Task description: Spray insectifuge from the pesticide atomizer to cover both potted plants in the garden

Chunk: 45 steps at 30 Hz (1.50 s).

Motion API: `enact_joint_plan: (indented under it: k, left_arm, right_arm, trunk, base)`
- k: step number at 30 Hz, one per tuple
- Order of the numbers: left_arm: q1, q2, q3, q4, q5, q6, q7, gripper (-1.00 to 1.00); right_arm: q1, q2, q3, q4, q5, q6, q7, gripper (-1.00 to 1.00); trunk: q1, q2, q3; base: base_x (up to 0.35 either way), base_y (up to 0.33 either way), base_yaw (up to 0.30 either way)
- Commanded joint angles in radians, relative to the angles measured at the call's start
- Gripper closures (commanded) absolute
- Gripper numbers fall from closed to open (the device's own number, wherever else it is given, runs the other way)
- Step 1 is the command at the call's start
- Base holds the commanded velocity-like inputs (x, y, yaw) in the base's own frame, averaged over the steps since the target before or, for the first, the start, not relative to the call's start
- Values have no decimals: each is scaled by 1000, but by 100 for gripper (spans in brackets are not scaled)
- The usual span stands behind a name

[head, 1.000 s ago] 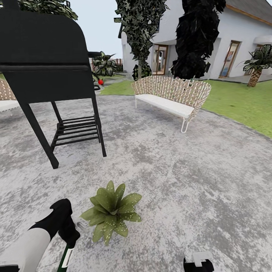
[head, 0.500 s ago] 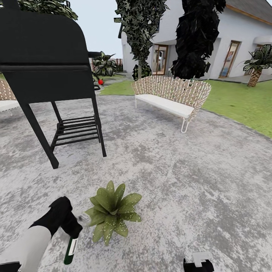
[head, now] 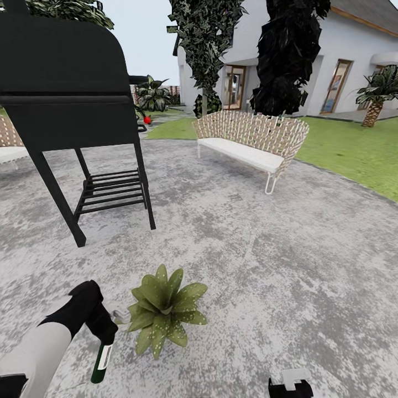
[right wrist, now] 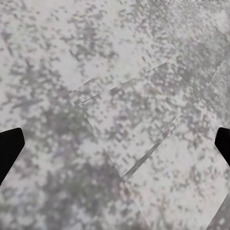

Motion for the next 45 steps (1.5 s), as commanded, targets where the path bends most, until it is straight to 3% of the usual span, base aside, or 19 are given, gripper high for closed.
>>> enact_joint_plan:
  k: [1, 18, 21, 24, 26, 28, 34, 41, 45]
  left_arm:
    - [0, -1, 1, 1, -9, 8, -7, 100]
    - [3, 2, -5, 10, -11, 11, 6, 100]
    - [35, 1, -2, 10, -6, 8, 13, 100]
    - [49, -25, 0, 11, 2, 7, 39, 100]
    - [52, -45, 1, 12, 6, 7, 92, 100]
    - [52, -50, 2, 11, 9, 8, 126, 100]
    - [67, -52, 12, 10, 9, 7, 149, 100]
    - [107, -100, 22, -4, 10, 2, 212, 100]
    - [109, -99, 23, -6, 10, 1, 215, 100]
  right_arm:
    - [-1, -1, -8, 1, 11, -3, -3, -100]
    - [-1, -1, -8, 1, 10, -3, -3, -100]
    - [-1, 0, -8, 1, 10, -3, -3, -100]
    - [-1, -1, -8, 1, 10, -3, -3, -100]
    - [-1, 0, -8, 1, 11, -3, -3, -100]
    - [-1, -1, -8, 1, 11, -3, -3, -100]
    - [-1, -1, -8, 2, 11, -3, -3, -100]
    - [-1, -1, -8, 3, 11, -3, -3, -100]
    - [-1, -1, -7, 3, 11, -3, -3, -100]
  trunk:
    - [0, 0, -1]
    - [0, 0, -1]
    - [0, 0, -1]
    - [0, 0, -1]
    - [0, 0, -1]
    - [0, 0, -1]
    - [0, 0, -1]
    - [0, 0, -1]
    - [0, 0, -1]
  base:
    - [0, 0, 0]
    - [-108, 230, -122]
    - [-36, 55, 0]
    - [-5, 7, 0]
    - [-1, 1, 0]
    - [0, 0, 0]
    - [0, 0, 0]
    - [0, 0, 0]
    - [0, 0, 0]
